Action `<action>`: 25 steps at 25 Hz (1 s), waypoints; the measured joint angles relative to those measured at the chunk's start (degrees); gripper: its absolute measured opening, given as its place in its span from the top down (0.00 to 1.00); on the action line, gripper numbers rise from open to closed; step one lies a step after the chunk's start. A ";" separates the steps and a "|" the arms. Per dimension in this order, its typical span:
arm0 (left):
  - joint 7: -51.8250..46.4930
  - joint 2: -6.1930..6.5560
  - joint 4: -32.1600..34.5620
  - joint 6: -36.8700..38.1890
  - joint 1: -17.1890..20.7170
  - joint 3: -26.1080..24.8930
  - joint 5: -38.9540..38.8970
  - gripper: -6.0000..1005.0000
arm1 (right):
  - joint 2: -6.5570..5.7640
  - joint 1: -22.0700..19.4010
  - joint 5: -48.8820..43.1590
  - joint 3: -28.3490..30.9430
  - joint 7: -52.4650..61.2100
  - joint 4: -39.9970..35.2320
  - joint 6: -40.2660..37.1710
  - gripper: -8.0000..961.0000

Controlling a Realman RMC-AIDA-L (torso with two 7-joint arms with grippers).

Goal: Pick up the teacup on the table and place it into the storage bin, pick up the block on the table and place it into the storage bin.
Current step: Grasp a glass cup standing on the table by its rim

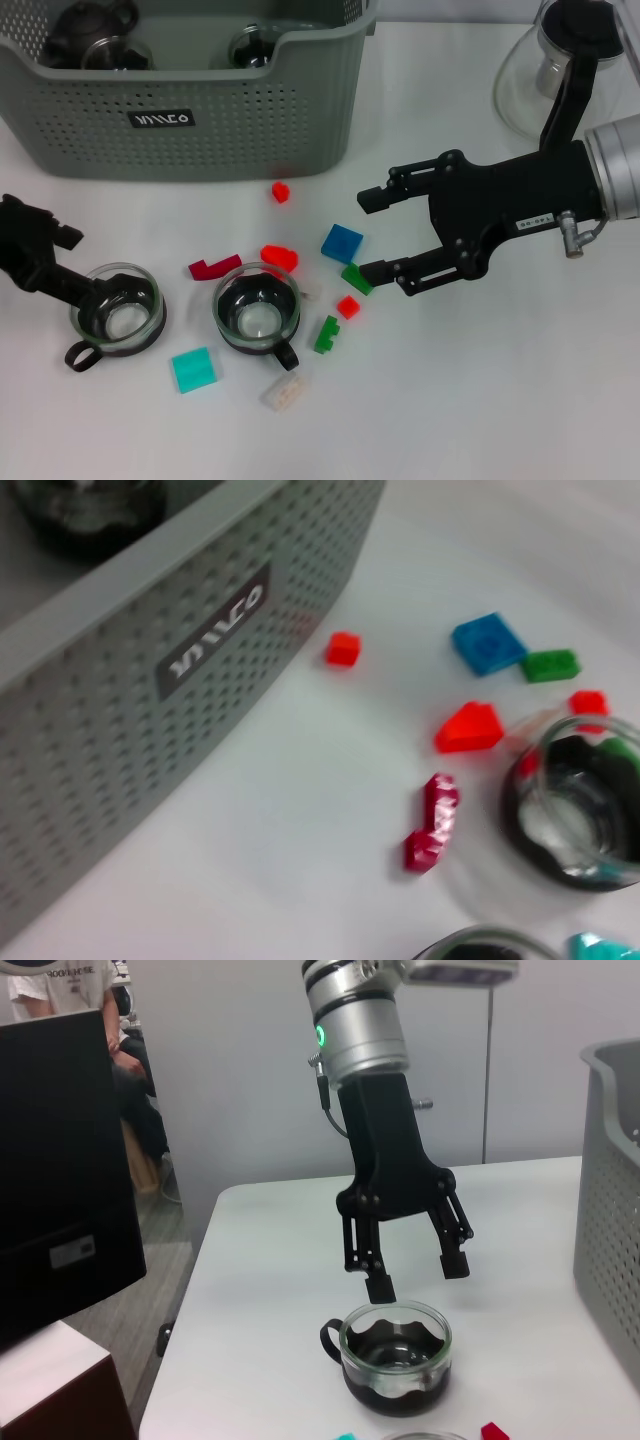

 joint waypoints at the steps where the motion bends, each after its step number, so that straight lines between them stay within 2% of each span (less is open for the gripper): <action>1: -0.78 -0.40 0.22 -0.67 -0.34 0.00 1.41 0.10 | -0.08 0.00 -0.01 0.02 0.00 0.00 -0.02 0.16; 4: -3.12 -1.51 0.55 -2.49 -1.50 0.22 5.02 0.10 | -0.43 0.05 -0.07 0.13 -0.29 0.12 0.09 0.16; 7: -4.53 -2.06 0.56 -3.22 -2.12 0.95 6.77 0.10 | -0.59 0.11 -0.12 0.38 -1.07 0.35 0.14 0.16; 8: -6.09 -2.39 0.56 -4.53 -2.27 2.41 8.23 0.10 | -0.60 0.11 -0.13 0.45 -1.26 0.37 0.26 0.16; 14: -8.30 -2.85 -0.42 -7.48 -2.25 5.78 10.00 0.10 | -0.60 0.07 -0.19 0.14 -1.48 0.41 2.09 0.16; 25: -11.21 -3.37 -1.93 -9.91 -2.33 6.13 10.09 0.10 | 0.01 0.50 -1.43 -0.10 -1.59 0.29 2.13 0.16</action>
